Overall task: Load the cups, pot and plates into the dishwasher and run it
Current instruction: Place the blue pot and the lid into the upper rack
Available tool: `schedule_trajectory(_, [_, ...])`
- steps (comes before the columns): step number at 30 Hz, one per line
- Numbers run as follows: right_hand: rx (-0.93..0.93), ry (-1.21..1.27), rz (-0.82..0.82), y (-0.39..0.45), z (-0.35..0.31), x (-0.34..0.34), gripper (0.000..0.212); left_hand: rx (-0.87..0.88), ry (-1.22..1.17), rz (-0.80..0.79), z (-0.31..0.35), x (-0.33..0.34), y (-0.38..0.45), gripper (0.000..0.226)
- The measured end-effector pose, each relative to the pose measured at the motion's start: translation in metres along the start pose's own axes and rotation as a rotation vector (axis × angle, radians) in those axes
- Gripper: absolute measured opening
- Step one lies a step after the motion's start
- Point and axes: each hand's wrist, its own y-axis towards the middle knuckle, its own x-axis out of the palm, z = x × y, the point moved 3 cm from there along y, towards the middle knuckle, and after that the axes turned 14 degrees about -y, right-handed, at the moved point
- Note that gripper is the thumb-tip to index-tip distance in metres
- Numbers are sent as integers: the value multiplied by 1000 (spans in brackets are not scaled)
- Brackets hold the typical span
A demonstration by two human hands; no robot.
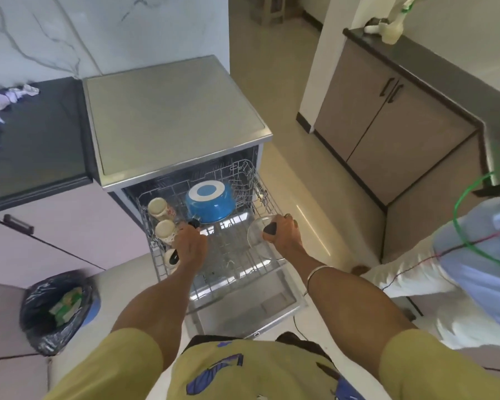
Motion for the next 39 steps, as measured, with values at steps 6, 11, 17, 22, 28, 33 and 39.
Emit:
schedule_trajectory(6, [-28,27,-98,41,0,10,49,-62,-73,-20,28,27,25,23])
schedule_trajectory(11, [-110,37,-152,69,3,26,48,-123,-106,-15,41,59,52,26])
schedule_trajectory(17, [-195,42,-226,117,10,52,47,-173,-142,40,38,101,82,26])
schedule_trajectory(22, [-237,69,-252,142,15,89,45,-210,-140,9,-1,139,102,29])
schedule_trajectory(28, [-248,83,-255,146,28,135,43,-254,-151,34,-33,173,121,40])
schedule_trajectory(33, [-249,69,-221,148,35,150,41,-237,-194,22,-60,193,124,40])
schedule_trajectory(39, [-222,52,-232,146,46,163,42,-205,-200,32,-69,205,119,31])
